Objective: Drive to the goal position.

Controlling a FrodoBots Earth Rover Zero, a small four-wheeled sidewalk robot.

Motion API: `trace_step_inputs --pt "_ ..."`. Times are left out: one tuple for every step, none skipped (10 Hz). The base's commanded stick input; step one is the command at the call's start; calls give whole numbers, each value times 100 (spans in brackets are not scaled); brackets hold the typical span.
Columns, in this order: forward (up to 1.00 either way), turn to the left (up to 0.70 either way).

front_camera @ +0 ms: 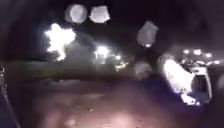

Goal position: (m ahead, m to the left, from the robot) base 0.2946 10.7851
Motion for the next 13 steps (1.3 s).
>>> trace_step_inputs --pt "0 30" --pt "0 30" --pt "0 30" --pt "0 30" --pt "0 30" --pt "0 30" --pt "0 30" --pt "0 30" --pt "0 30" --pt "0 30" --pt "0 30" --pt "0 30" --pt "0 30"
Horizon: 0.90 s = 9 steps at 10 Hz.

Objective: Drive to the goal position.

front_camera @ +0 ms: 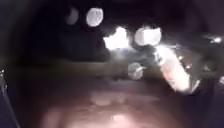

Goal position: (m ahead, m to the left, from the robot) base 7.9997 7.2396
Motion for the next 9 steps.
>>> trace_step_inputs --pt "0 30" --pt "0 30" --pt "0 30" --pt "0 30" --pt "0 30" --pt "0 30" --pt "0 30" --pt "0 30" --pt "0 30"
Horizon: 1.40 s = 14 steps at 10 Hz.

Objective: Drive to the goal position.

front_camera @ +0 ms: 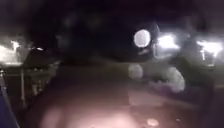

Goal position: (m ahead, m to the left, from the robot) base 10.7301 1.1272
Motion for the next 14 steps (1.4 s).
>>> trace_step_inputs --pt "0 30" --pt "0 30" --pt "0 30" --pt "0 30" --pt "0 30" --pt "0 20" --pt "0 1" --pt "0 0" --pt "0 0" --pt "0 0" --pt "0 0" --pt "0 0" --pt "0 0" --pt "0 0"
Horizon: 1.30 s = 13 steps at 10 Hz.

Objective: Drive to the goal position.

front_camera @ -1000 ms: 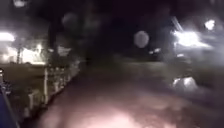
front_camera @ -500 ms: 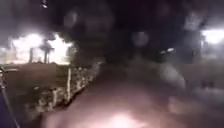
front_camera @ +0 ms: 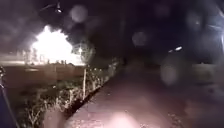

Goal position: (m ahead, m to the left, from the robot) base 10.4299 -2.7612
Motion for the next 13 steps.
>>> trace_step_inputs --pt "0 0" --pt "0 0" --pt "-30 0" --pt "-30 0" --pt "-30 0" --pt "-30 0" --pt "-30 0" --pt "-13 0" --pt "0 0" --pt "0 0" --pt "0 0" --pt "0 4" --pt "0 -1"
